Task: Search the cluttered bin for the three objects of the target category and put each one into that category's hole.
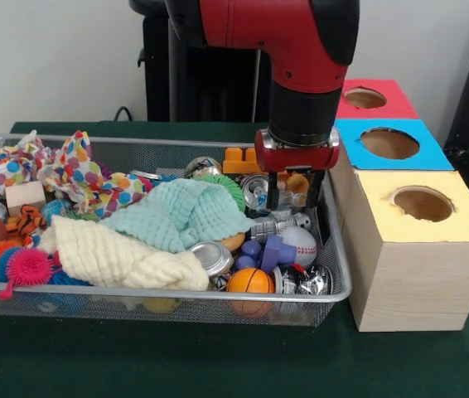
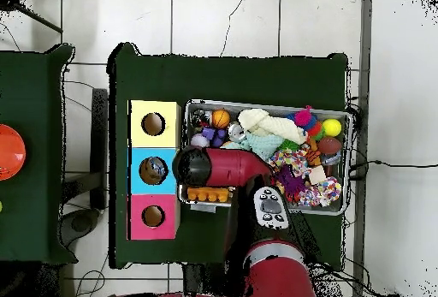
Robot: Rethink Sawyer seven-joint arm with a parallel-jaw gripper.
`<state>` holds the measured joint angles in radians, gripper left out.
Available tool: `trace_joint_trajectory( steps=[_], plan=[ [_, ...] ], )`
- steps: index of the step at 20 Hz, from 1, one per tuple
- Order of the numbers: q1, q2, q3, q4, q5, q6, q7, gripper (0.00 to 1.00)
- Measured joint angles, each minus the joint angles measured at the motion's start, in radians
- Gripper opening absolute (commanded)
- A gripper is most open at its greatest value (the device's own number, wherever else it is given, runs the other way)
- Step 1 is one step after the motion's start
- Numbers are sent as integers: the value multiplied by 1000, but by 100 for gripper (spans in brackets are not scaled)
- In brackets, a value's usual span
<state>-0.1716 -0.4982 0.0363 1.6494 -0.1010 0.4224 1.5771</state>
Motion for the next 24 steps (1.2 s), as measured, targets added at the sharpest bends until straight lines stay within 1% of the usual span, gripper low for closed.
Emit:
trace_joint_trajectory(
  steps=[8,10,19,24],
  plan=[
    [-24,17,1,25,0,-62,0,100],
    [-24,17,1,43,0,-83,0,100],
    [-24,16,1,77,0,-122,0,100],
    [-24,14,1,87,0,-124,0,100]
  ],
)
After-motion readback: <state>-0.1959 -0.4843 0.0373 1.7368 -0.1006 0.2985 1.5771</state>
